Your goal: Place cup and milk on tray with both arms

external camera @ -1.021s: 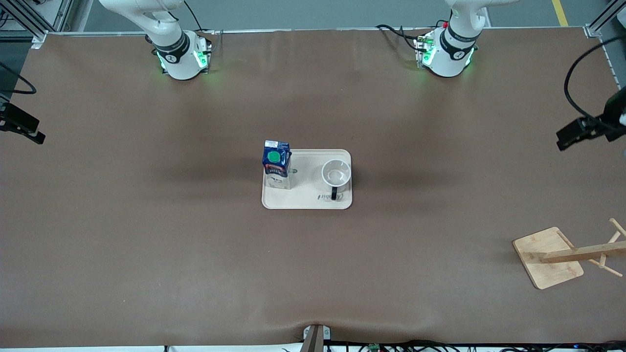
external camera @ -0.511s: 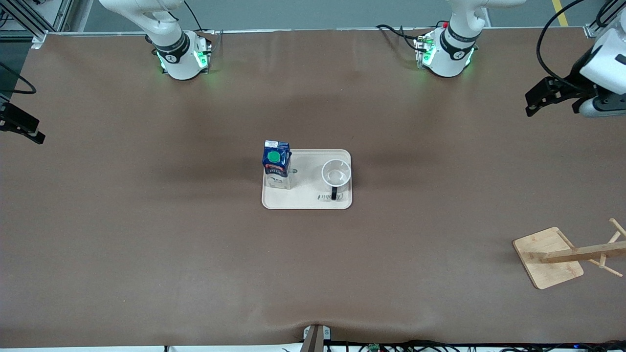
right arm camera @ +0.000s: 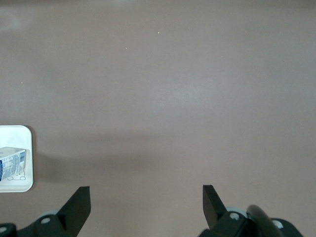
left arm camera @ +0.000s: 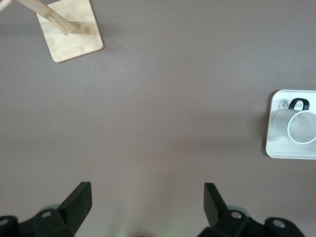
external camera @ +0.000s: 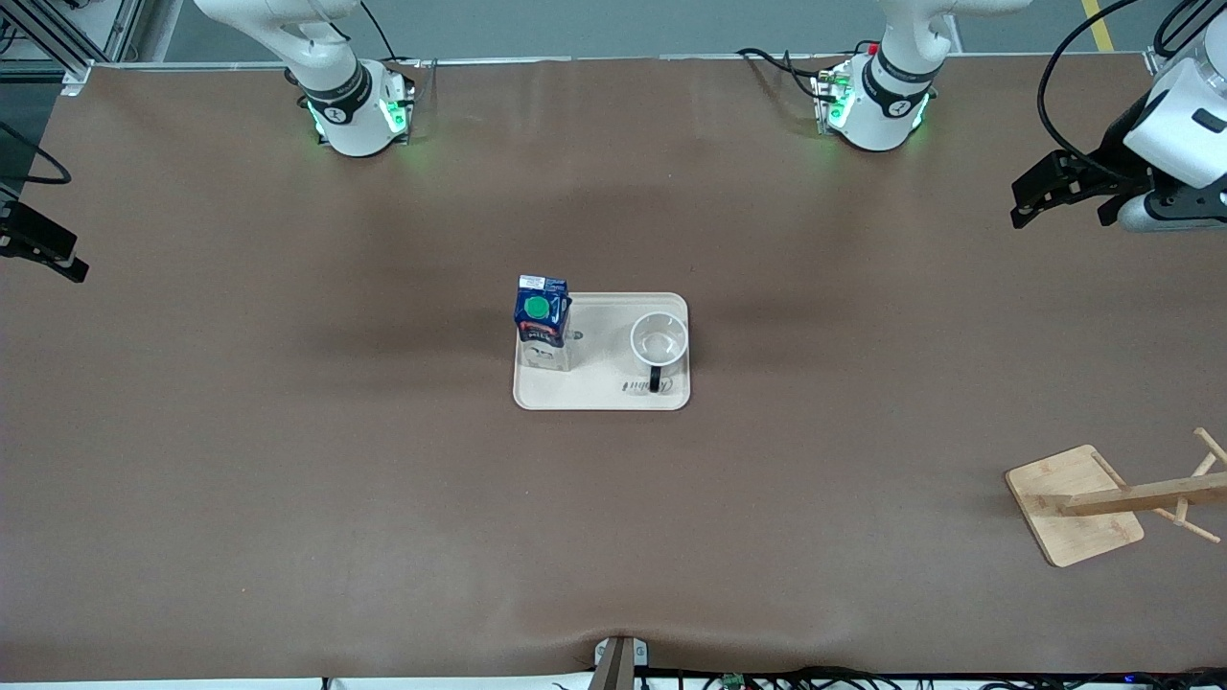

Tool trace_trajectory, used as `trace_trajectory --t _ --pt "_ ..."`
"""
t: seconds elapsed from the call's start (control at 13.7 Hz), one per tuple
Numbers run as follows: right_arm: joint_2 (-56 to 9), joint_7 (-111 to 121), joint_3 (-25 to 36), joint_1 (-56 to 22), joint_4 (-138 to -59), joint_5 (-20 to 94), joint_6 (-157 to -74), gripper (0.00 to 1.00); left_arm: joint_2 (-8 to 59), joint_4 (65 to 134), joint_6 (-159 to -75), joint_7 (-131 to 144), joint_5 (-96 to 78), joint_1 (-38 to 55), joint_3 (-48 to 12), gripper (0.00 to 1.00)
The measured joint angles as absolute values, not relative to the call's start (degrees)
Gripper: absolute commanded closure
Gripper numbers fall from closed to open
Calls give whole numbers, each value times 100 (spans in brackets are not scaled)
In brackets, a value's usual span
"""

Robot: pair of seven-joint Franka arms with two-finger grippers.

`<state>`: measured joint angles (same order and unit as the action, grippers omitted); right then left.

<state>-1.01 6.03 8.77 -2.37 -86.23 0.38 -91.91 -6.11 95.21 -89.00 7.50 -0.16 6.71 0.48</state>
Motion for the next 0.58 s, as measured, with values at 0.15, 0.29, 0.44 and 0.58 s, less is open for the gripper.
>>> trace_trajectory --t 0.15,0.29,0.44,0.58 --pt "-101 603 877 -237 -8623 38 -9191 0 -575 9485 -8915 749 -17 670 60 0" --pt "-101 603 877 -237 -8623 38 -9191 0 -537 9440 -8928 749 -17 669 65 0" --pt "-101 603 877 -237 -8623 38 -9191 0 -516 9419 -8930 749 -17 669 66 0" --pt "-101 603 877 -237 -8623 38 -9191 0 -512 9415 -8931 750 -17 669 66 0"
